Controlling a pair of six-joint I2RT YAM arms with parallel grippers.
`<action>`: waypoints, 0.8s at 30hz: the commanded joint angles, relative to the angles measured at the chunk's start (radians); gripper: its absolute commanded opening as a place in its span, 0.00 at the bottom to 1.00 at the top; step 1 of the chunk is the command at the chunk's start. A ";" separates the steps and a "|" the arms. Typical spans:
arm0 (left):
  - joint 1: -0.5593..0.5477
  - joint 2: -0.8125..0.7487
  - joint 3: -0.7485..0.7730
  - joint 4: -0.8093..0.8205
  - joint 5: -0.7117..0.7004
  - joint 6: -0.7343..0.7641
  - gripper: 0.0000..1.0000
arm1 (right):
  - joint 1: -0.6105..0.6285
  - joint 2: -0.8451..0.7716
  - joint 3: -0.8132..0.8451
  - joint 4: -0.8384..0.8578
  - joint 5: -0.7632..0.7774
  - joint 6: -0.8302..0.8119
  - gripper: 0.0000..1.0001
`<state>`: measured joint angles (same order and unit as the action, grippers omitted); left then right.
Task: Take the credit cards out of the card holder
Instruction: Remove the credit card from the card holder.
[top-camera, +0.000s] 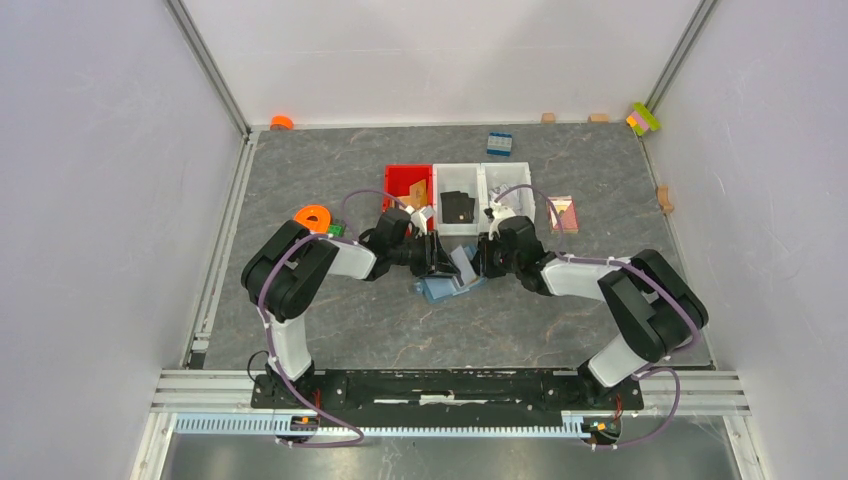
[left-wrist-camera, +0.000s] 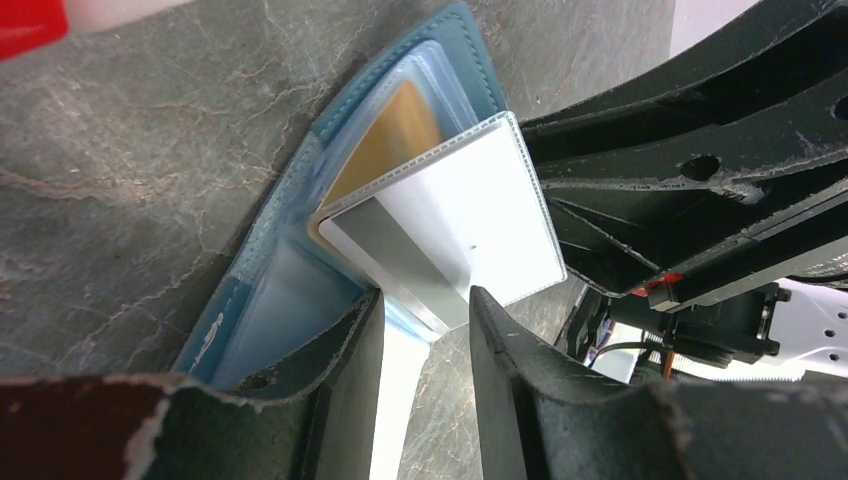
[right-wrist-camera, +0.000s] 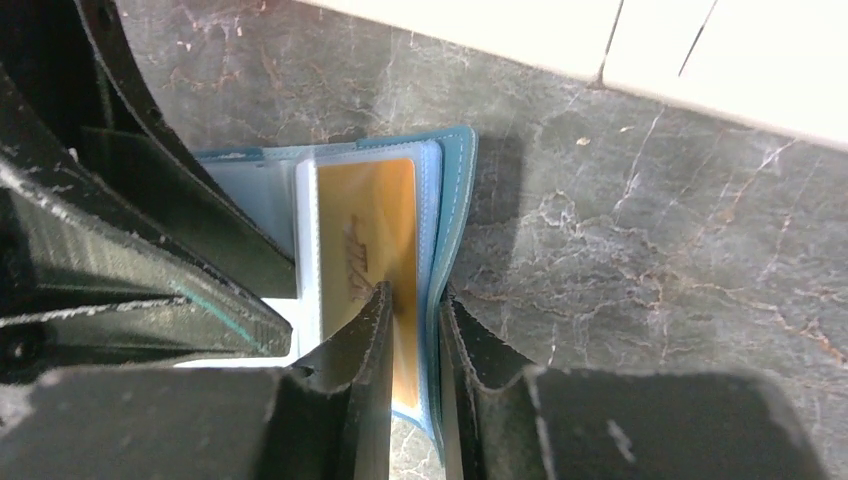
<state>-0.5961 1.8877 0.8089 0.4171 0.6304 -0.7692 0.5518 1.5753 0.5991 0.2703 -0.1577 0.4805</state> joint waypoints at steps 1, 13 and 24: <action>-0.007 -0.004 -0.005 0.037 0.001 -0.002 0.44 | 0.021 0.057 0.043 -0.148 0.152 -0.088 0.20; 0.006 0.002 -0.010 0.023 -0.014 0.004 0.44 | -0.095 -0.091 -0.128 0.084 -0.088 0.003 0.27; 0.006 0.008 -0.007 0.028 -0.005 0.001 0.44 | -0.160 0.020 -0.229 0.436 -0.410 0.193 0.36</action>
<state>-0.5900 1.8881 0.8028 0.4278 0.6308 -0.7696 0.3862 1.5726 0.3824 0.6147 -0.4629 0.6186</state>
